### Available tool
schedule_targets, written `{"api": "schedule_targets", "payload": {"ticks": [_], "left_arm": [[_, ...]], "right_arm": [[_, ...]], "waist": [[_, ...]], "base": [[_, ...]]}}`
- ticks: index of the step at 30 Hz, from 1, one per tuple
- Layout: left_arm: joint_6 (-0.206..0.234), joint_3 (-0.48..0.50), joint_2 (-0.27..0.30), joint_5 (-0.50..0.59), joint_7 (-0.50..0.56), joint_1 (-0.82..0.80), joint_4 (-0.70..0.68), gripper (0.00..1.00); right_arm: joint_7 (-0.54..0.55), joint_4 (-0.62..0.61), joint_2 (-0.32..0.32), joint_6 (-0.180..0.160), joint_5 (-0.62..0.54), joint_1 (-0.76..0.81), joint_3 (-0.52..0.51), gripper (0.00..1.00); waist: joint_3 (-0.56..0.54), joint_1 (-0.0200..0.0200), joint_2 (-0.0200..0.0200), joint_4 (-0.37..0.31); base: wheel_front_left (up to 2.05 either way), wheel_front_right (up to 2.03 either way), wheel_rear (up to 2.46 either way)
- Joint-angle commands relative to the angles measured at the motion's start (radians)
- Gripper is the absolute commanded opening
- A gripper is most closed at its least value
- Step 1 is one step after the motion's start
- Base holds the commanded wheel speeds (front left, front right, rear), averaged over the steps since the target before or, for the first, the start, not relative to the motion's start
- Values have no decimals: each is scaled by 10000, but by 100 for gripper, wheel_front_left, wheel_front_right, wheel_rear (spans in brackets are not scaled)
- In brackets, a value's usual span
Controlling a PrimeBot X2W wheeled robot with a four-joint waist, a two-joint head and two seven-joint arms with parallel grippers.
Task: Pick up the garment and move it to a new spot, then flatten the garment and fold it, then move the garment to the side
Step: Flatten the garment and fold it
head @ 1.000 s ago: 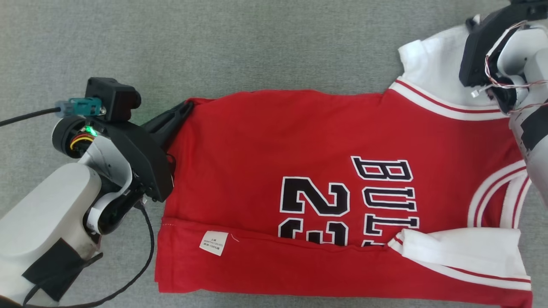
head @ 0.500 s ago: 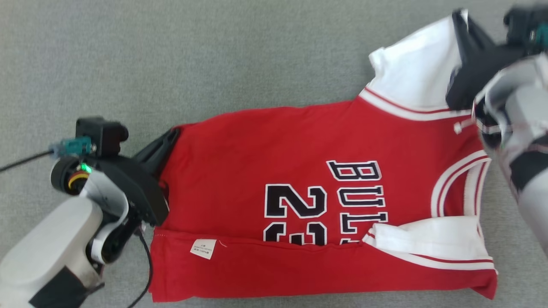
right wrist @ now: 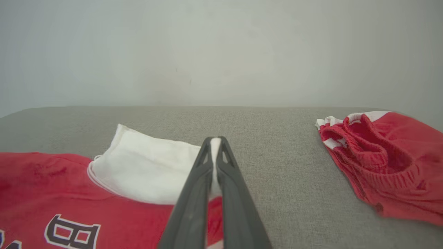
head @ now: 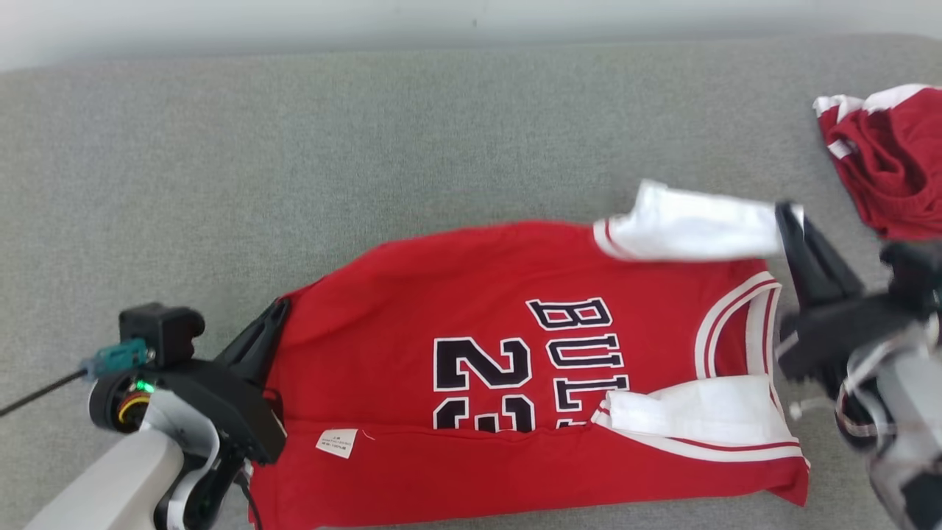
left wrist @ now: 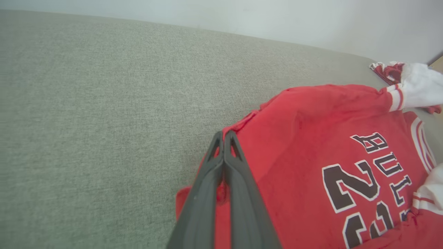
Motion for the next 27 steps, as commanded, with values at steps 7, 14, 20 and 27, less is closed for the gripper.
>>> {"api": "schedule_targets", "payload": {"ticks": [7, 14, 20, 27], "left_arm": [[164, 20, -161, -167, -519, 674, -60, 0], [316, 17, -350, -147, -1112, 1376, -167, 0], [457, 25, -526, -12, -1431, 1945, -146, 0], [535, 82, -826, 70, -1605, 2468, 30, 0]], "right_arm": [[215, -2153, 384, -29, -428, 2944, -1721, 0], [755, -3607, 1223, -29, -972, 5334, -3313, 0], [1140, -4261, 1891, -29, -1397, 6514, -4156, 0], [1573, -4209, 2232, -29, -1668, 6914, -4397, 13]], "waist": [[-479, 2, 1, 75], [-664, 2, 1, 256], [-803, 2, 1, 373], [-1044, 2, 1, 404]], "base": [[0, 0, 0], [0, 0, 0], [0, 0, 0], [0, 0, 0]]}}
